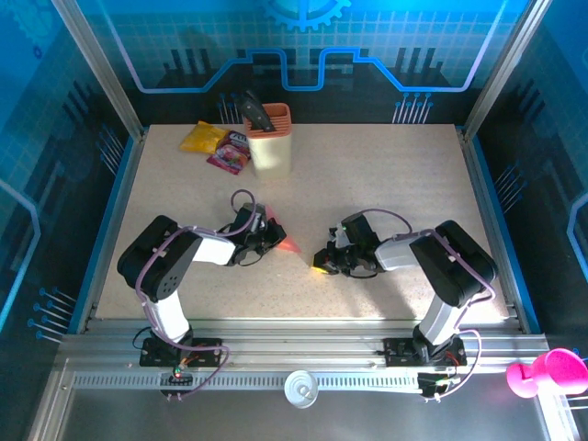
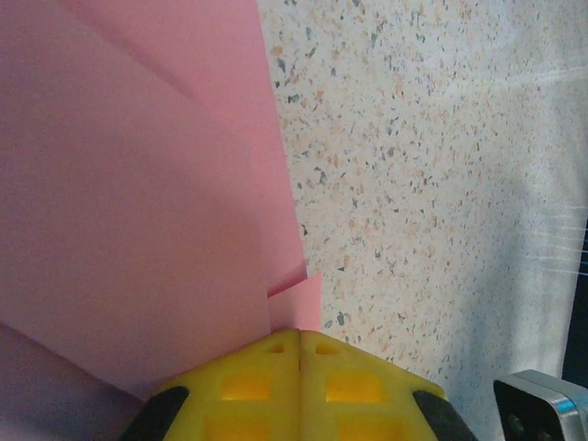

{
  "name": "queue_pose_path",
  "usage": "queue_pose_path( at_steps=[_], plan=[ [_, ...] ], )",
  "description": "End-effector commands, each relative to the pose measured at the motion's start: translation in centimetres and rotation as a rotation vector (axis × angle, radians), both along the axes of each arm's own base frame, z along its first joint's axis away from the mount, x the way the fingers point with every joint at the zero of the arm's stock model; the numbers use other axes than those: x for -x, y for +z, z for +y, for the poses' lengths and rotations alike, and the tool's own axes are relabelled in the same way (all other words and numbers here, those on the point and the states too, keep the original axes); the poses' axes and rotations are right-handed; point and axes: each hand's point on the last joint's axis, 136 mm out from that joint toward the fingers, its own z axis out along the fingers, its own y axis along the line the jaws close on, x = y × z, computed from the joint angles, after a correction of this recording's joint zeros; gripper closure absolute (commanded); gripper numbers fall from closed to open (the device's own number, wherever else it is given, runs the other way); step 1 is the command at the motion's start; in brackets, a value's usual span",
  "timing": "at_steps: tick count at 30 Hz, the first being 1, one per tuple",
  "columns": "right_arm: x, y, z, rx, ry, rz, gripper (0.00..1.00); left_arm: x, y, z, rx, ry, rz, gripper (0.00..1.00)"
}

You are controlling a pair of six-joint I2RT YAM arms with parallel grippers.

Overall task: Fold a paper plane with a square sheet of paper (pick it up from the middle)
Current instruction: Fourth fold the wing at the center of the table.

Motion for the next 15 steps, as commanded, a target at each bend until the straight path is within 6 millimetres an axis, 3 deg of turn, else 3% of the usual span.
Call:
queue_pose_path(
  at_steps=[1,7,11,15],
  plan=[
    [3.9,-3.6,-4.6,0.217,-0.059,0.155,1.00,5.1,-4.5,0.6,-0.135,-0.064,0.187,1.00],
    [1.8,1.5,-3.6,0.153,-0.069,0.026,1.00,8.6,-4.5,-3.5,-0.103,-0.123,0.237,1.00],
    [1.3,2.8,-2.8,0.126,-0.066,0.005,1.00,9.8,-3.9,-5.3,-0.091,-0.137,0.244,1.00],
    [1.3,2.7,-1.9,0.110,-0.058,0.008,1.00,9.8,-3.3,-5.9,-0.088,-0.137,0.236,1.00]
  ],
)
